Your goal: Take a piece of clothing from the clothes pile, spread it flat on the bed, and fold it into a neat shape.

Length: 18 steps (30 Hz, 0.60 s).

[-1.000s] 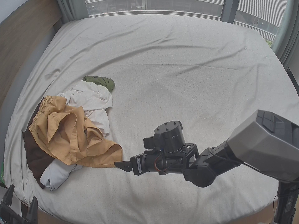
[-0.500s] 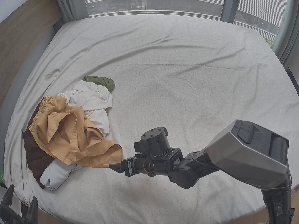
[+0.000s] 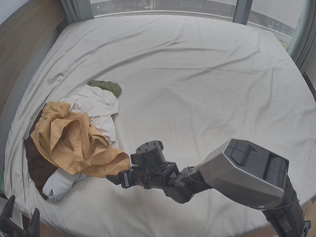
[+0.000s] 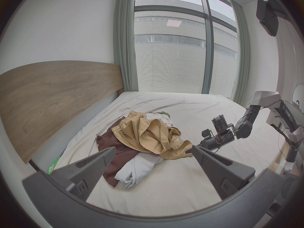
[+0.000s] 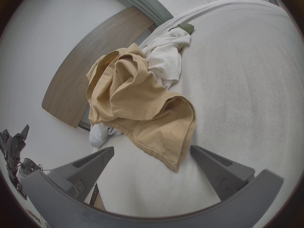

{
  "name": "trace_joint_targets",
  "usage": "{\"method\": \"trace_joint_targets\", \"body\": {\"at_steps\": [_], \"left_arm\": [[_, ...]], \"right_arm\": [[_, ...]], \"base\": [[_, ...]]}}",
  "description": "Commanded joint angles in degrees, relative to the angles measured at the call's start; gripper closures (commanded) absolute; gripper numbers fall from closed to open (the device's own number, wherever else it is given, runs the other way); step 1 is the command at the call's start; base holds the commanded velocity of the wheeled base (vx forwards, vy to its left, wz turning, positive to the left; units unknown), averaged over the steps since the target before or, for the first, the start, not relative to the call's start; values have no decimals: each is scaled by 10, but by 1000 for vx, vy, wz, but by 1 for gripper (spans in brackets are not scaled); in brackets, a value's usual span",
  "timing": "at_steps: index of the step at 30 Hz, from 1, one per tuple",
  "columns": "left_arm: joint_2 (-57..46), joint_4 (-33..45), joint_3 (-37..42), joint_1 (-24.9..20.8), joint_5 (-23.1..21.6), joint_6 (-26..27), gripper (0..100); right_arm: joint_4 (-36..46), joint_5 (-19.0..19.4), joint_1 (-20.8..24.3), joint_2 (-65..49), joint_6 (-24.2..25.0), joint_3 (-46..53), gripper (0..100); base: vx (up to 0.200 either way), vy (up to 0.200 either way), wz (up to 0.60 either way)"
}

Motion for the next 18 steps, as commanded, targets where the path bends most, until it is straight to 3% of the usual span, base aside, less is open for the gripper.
{"method": "trace_joint_targets", "body": {"at_steps": [1, 14, 15, 18], "left_arm": [[-9, 0, 10, 0, -1, 0, 0], [-9, 0, 10, 0, 0, 0, 0], [-9, 0, 10, 0, 0, 0, 0], [-9, 0, 10, 0, 0, 0, 0]], "right_arm": [[0, 0, 3, 16, 1, -15, 0], [0, -10, 6, 36, 14, -46, 0], [-1, -11, 6, 37, 15, -46, 100], [-1, -23, 5, 41, 15, -50, 100]], "base": [[0, 0, 0], [0, 0, 0], [0, 0, 0], [0, 0, 0]]}}
